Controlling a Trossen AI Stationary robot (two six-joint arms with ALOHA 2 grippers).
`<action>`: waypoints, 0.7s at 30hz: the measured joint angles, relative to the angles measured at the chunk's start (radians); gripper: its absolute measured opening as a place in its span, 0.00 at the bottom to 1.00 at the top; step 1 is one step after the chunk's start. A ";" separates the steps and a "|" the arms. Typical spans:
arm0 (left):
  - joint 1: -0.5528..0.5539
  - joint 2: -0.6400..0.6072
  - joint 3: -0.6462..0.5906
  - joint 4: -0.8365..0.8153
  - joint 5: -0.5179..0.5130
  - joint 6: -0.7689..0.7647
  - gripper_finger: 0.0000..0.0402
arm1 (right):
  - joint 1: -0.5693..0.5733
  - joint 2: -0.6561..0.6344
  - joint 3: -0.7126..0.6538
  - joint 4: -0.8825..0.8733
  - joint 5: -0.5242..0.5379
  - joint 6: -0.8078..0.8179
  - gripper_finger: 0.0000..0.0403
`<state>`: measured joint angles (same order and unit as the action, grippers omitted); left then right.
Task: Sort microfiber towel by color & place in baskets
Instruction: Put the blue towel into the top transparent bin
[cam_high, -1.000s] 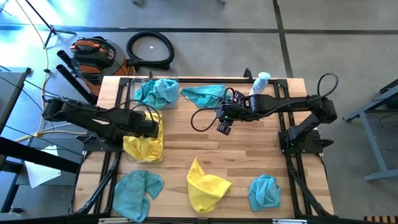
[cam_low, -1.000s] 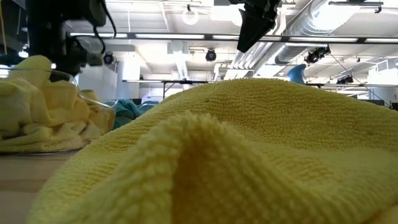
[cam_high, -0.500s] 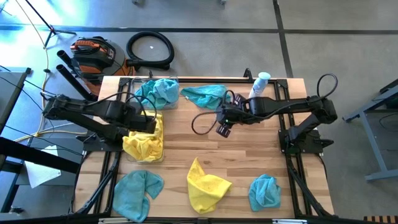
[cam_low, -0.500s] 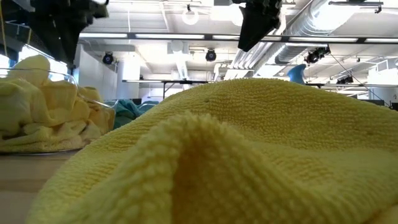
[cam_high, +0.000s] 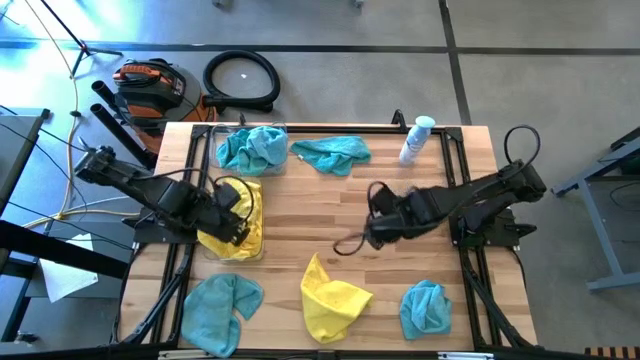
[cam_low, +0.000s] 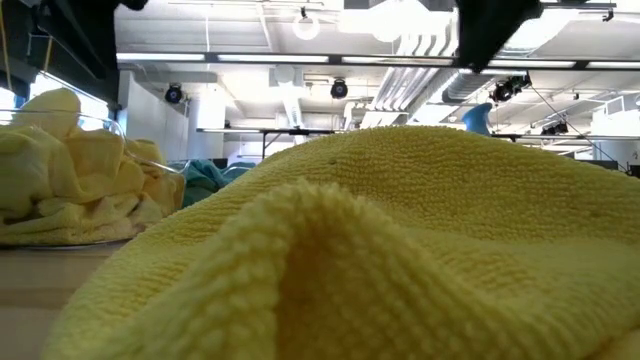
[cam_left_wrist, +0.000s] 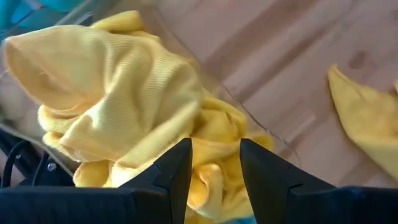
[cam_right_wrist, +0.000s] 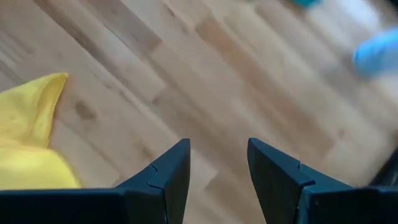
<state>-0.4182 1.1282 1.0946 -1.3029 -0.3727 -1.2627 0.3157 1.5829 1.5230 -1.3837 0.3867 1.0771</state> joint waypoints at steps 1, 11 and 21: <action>-0.019 0.000 0.000 0.005 -0.002 0.012 0.31 | 0.020 0.000 0.000 -0.017 -0.010 0.058 0.39; -0.176 0.000 0.000 0.049 -0.069 0.045 0.31 | 0.222 0.000 0.000 -0.133 -0.112 0.506 0.39; -0.240 0.000 0.000 0.093 -0.085 0.060 0.31 | 0.455 0.000 -0.088 -0.164 -0.279 0.930 0.40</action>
<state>-0.6581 1.1278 1.0946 -1.2103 -0.4575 -1.2028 0.7709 1.5826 1.4352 -1.5479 0.1073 2.0066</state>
